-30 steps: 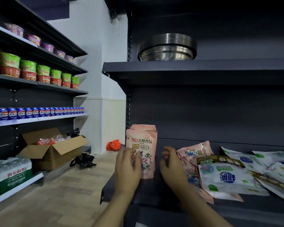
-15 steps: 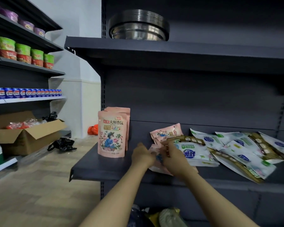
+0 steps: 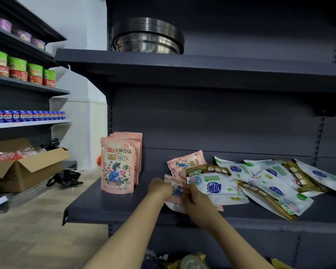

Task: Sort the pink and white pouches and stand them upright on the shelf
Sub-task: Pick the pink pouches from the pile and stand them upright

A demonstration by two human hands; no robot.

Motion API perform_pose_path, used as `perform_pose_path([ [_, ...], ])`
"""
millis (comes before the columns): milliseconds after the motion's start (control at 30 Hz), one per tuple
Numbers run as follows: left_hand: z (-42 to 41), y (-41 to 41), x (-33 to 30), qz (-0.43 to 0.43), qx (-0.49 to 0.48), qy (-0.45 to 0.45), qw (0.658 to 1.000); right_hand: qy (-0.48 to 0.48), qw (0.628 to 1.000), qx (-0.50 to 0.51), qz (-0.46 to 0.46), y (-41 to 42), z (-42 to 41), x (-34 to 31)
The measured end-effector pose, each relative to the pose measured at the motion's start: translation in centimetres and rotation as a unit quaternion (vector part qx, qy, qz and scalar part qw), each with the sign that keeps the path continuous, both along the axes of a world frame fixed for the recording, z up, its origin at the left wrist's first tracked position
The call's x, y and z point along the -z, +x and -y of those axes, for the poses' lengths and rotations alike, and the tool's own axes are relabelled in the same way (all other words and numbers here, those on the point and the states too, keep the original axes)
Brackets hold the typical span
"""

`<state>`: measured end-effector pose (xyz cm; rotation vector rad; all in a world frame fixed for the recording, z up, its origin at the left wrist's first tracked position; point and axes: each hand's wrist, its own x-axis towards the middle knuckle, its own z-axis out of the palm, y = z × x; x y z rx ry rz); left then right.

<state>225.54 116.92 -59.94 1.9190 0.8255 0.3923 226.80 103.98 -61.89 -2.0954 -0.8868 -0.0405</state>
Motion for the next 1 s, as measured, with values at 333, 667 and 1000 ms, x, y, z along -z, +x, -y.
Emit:
perform_pose_path([
  [333,-0.1,-2.8,-1.6,0.177,0.012,0.253,0.951,0.142,0.989,0.046,-0.026,-0.6,-1.5,0.5],
  [667,-1.3,-2.9,-2.6,0.348,0.049,0.222,0.909,0.347,0.836,-0.065,-0.419,0.7,-4.5,-3.1],
  [1000,-4.0,0.7,-1.9,0.221,-0.025,0.235,0.946,0.391,0.859,-0.089,-0.319,6.5,-8.6,-4.5],
])
